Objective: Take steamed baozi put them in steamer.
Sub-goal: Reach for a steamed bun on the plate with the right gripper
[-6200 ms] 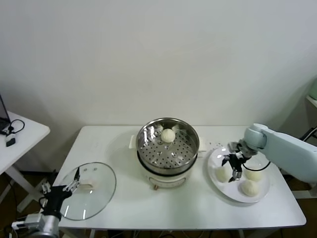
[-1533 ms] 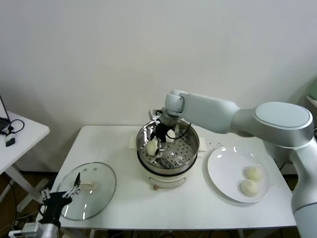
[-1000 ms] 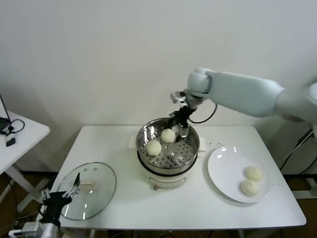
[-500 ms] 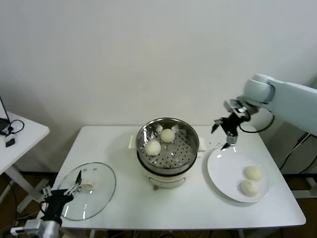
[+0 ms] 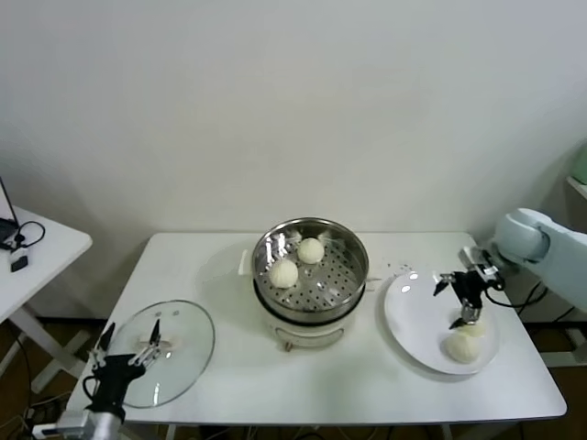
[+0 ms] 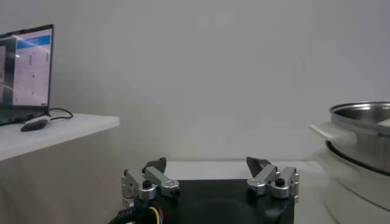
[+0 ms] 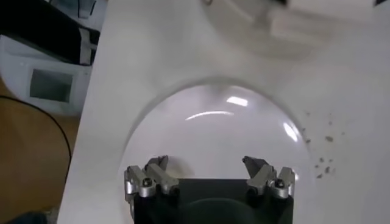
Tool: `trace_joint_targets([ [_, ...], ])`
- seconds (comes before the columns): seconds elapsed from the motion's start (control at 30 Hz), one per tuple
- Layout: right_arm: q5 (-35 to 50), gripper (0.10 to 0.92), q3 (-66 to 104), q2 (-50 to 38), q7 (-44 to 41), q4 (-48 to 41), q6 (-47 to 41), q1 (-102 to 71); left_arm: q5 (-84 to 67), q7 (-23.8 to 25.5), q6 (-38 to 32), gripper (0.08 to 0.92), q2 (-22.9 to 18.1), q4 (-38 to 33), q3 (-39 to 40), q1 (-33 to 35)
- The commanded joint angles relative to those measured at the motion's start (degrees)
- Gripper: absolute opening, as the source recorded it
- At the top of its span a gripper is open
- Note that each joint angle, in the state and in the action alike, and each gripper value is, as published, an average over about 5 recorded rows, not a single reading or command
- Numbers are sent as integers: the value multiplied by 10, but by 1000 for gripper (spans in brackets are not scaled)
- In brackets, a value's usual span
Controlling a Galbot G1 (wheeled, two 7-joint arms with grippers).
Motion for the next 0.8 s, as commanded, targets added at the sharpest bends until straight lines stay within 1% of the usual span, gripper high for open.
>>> trace_joint_targets([
  [0.03, -89, 823, 103, -4, 0, -21, 10, -124, 13, 0, 0, 823, -8, 1, 0, 1],
  [0.37, -106, 823, 92, 11, -2, -51, 17, -126, 10, -2, 0, 823, -4, 8, -4, -2],
  [0.8, -98, 823, 80, 19, -6, -55, 14, -127, 11, -4, 3, 823, -2, 14, -2, -9],
])
